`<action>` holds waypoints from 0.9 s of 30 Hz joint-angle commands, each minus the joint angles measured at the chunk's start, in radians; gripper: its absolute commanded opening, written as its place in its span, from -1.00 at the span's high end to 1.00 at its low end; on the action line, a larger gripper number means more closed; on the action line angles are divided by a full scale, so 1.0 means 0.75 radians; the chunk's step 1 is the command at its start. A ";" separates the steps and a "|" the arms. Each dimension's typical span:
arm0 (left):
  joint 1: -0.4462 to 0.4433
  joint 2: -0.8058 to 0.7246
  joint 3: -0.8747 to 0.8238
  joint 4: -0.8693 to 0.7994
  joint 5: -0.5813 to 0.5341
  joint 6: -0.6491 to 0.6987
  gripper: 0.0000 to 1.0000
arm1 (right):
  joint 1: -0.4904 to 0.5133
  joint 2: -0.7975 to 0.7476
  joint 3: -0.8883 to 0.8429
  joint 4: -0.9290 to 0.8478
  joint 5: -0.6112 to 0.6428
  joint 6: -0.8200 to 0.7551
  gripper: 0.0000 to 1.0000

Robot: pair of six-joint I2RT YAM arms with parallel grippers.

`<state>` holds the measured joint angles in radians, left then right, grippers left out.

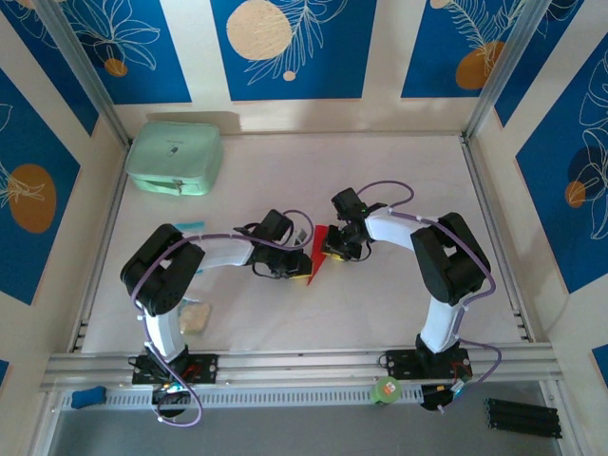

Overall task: Fold a paper plane with a square sheet of paper (pick it up from the middle)
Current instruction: Fold the wing for the fifth time at the center of the table.

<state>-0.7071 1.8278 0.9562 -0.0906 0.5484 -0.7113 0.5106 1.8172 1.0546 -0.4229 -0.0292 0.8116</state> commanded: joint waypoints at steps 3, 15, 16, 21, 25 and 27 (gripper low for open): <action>-0.023 -0.012 -0.010 0.026 0.056 -0.031 0.58 | 0.029 0.107 -0.035 0.028 0.009 0.003 0.42; -0.031 0.025 -0.001 0.023 0.046 -0.027 0.78 | 0.027 0.105 -0.045 0.038 0.001 0.014 0.45; -0.032 0.027 -0.001 0.023 0.044 -0.027 0.79 | 0.027 0.105 -0.046 0.039 0.000 0.014 0.45; -0.035 0.034 0.011 0.001 0.014 -0.016 0.88 | 0.021 0.089 -0.061 0.066 -0.017 0.019 0.44; -0.045 0.033 0.032 -0.029 -0.017 0.001 0.93 | 0.014 0.042 -0.095 0.111 -0.029 0.022 0.43; -0.049 0.030 0.041 -0.047 -0.039 0.013 0.95 | 0.008 0.009 -0.126 0.157 -0.050 0.020 0.42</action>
<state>-0.7307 1.8416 0.9585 -0.0902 0.5446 -0.7250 0.5079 1.7958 1.0195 -0.3790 -0.0349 0.8165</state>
